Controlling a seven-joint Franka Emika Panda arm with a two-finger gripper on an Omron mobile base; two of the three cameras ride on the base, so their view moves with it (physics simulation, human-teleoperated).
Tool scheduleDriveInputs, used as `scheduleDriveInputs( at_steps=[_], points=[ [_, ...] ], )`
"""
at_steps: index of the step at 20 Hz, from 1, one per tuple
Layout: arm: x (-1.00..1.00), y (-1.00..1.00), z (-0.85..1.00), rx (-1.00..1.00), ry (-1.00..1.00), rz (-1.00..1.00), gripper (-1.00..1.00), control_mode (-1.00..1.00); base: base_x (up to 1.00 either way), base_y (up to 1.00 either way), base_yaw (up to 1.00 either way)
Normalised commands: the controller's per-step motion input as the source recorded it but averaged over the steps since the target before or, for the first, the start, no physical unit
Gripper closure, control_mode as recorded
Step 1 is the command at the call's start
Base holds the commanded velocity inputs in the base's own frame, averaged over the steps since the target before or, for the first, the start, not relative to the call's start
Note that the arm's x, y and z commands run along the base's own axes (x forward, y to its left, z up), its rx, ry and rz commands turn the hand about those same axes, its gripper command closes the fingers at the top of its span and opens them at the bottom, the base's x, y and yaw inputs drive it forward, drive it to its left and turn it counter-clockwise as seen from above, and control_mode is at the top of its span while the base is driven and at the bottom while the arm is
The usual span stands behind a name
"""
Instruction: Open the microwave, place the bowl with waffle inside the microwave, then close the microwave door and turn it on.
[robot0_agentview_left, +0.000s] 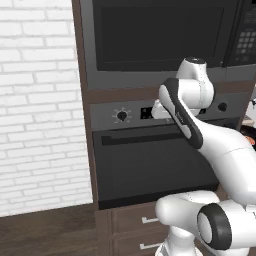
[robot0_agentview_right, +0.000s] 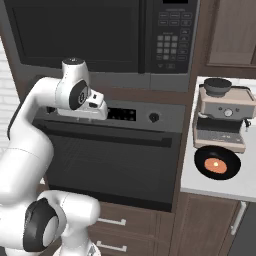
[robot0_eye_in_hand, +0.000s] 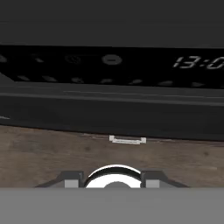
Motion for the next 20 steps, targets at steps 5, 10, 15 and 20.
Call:
scheduleDriveInputs(
  at_steps=[5,10,15,20],
  points=[
    [-0.05,0.09,-0.03,-0.02,0.01,0.02,-1.0,-1.0,0.0,0.0,0.0],
    [-0.53,0.18,0.02,-0.18,-0.17,0.01,-1.0,-1.0,0.0,0.0,0.0],
    [-0.63,-0.16,0.53,-0.12,-0.6,-0.01,-1.0,-1.0,0.0,0.0,0.0],
    [-0.2,-0.37,0.81,-0.04,-0.57,-0.1,-1.0,-1.0,0.0,0.0,0.0]
  ],
)
